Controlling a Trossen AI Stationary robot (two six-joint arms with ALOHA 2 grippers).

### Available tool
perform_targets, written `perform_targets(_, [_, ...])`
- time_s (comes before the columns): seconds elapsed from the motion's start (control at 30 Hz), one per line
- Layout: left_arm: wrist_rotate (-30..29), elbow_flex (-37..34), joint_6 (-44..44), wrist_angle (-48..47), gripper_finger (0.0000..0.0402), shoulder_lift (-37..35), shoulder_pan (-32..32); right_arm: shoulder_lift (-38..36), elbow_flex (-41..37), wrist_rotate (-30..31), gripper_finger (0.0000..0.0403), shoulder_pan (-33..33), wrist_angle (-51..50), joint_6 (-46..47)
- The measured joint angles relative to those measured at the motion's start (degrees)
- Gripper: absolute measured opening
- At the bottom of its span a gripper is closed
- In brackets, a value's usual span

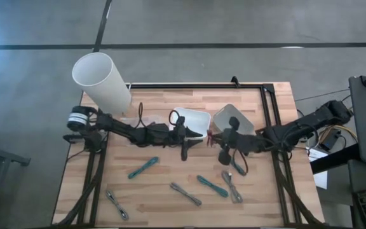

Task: Pick & Place USB Port
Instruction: Put the pink patterned charger cable into the transparent bin

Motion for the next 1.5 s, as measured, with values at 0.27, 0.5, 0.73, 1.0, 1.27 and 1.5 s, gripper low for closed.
perform_targets(0.27, [0.02,0.99,0.16,-2.01,0.0108,-0.08,0.04,0.46,-0.66,-5.27,0.0022,-3.81,3.92,-2.39])
perform_targets(0.5, [-0.06,1.12,-0.10,-2.42,0.0108,-0.08,0.04,0.44,-0.66,-6.79,0.0022,-4.37,5.46,-3.99])
perform_targets(0.73, [-0.50,1.98,0.18,-2.37,0.0108,-0.15,0.09,0.44,-0.64,-6.80,0.0022,-4.37,7.32,-4.19])
perform_targets(1.0, [-0.50,2.74,0.21,-2.25,0.0108,-0.13,0.09,0.44,-0.64,-6.80,0.0022,-4.37,7.95,-4.19])
perform_targets(1.27, [-0.50,3.02,0.23,-2.34,0.0108,-0.08,0.09,0.44,-0.64,-6.80,0.0022,-4.35,9.37,-5.42])
perform_targets(1.5, [-0.46,3.01,0.27,-2.23,0.0093,-0.08,0.09,0.44,-0.64,-6.75,0.0022,-4.35,12.93,-7.68])
